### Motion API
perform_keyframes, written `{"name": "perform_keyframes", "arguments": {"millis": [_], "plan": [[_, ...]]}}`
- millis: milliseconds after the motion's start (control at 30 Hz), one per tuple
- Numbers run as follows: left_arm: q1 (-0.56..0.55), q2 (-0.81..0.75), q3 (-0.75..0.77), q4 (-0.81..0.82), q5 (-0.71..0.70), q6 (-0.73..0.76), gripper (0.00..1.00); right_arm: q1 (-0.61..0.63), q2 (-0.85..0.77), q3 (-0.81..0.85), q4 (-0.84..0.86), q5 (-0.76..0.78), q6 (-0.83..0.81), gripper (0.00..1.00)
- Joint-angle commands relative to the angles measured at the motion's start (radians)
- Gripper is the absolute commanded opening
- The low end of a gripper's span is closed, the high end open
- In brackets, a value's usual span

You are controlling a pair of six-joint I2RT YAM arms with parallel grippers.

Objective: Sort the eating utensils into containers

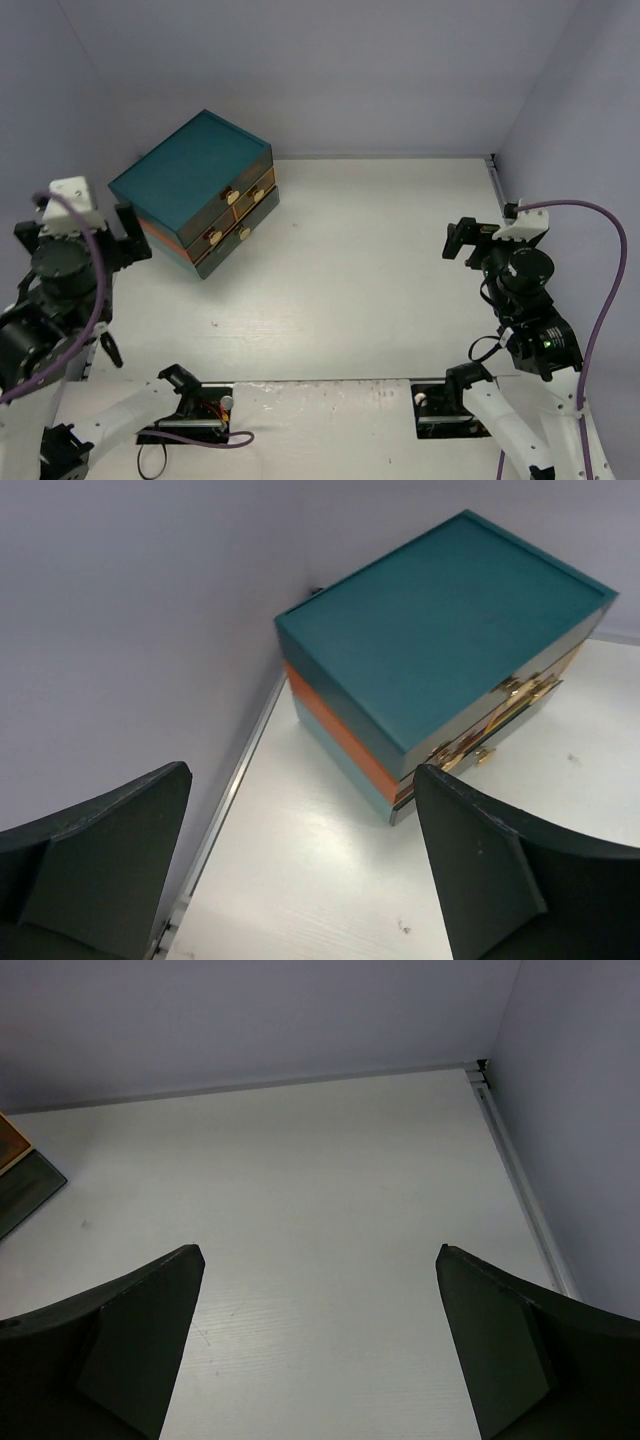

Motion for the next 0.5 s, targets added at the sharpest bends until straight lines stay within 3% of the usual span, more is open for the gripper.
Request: {"name": "perform_keyframes", "arguments": {"millis": [0, 167, 467], "plan": [[0.005, -0.087, -0.088, -0.061, -0.077, -0.096, 0.92, -0.003, 0.019, 0.043, 0.068, 0.032, -0.048, 1.00], [0.005, -0.140, -0.163, -0.109, -0.087, -0.163, 0.92, -0.002, 0.036, 0.050, 0.077, 0.034, -0.076, 1.00], [0.005, -0.089, -0.171, -0.109, -0.036, -0.222, 0.92, 0.004, 0.036, 0.052, 0.083, -0.017, -0.074, 1.00]]}}
